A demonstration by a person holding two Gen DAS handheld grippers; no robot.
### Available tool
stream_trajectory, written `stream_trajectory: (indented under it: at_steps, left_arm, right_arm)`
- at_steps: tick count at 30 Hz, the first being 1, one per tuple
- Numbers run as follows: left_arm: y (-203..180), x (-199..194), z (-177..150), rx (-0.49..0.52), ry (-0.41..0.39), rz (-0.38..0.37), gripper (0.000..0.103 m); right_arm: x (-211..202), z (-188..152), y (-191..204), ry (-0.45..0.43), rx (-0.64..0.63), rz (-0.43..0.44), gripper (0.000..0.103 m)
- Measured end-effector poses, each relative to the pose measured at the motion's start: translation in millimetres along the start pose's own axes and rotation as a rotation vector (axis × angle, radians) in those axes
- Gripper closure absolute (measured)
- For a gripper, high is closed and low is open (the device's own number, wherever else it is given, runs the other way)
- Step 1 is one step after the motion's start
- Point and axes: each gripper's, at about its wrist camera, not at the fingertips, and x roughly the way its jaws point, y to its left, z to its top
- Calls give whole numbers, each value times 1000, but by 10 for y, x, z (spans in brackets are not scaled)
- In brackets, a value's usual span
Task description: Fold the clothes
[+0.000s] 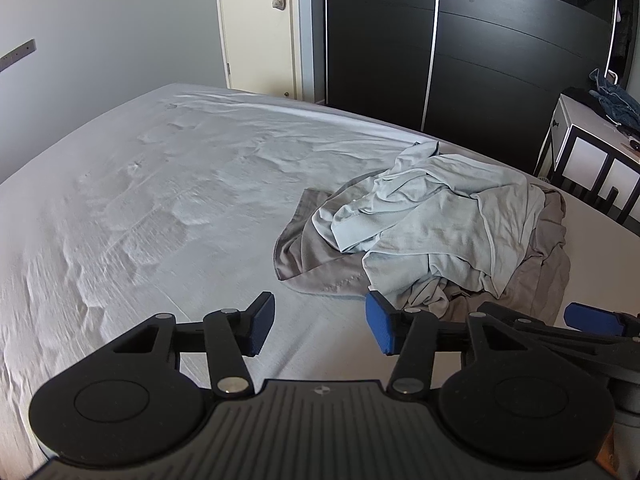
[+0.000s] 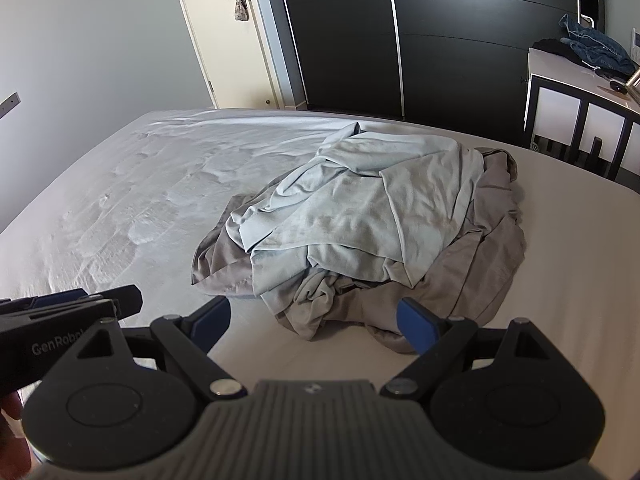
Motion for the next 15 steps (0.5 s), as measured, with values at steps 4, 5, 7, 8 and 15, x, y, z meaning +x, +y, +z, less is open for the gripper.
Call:
stream_trajectory:
  at_steps: [4,5,7,8,15]
  left_arm:
    - [-8,8,-3,1,2,7,43]
    - [3,4,8,3,2,7,43]
    - [12,0,20,7,3,9,43]
    - [11,0,16,7,2,11,43]
    - [7,1,5,1,4,15,43]
  right_arm:
    - [-13,4,0,3,0,4,11]
    - [-12,7,-1,4,0,6,11]
    - [-8,12,-5,6,0,8,11]
    - [-7,14,-7,8,0,9,11]
    - [-7,13,-2,7,-2,11,11]
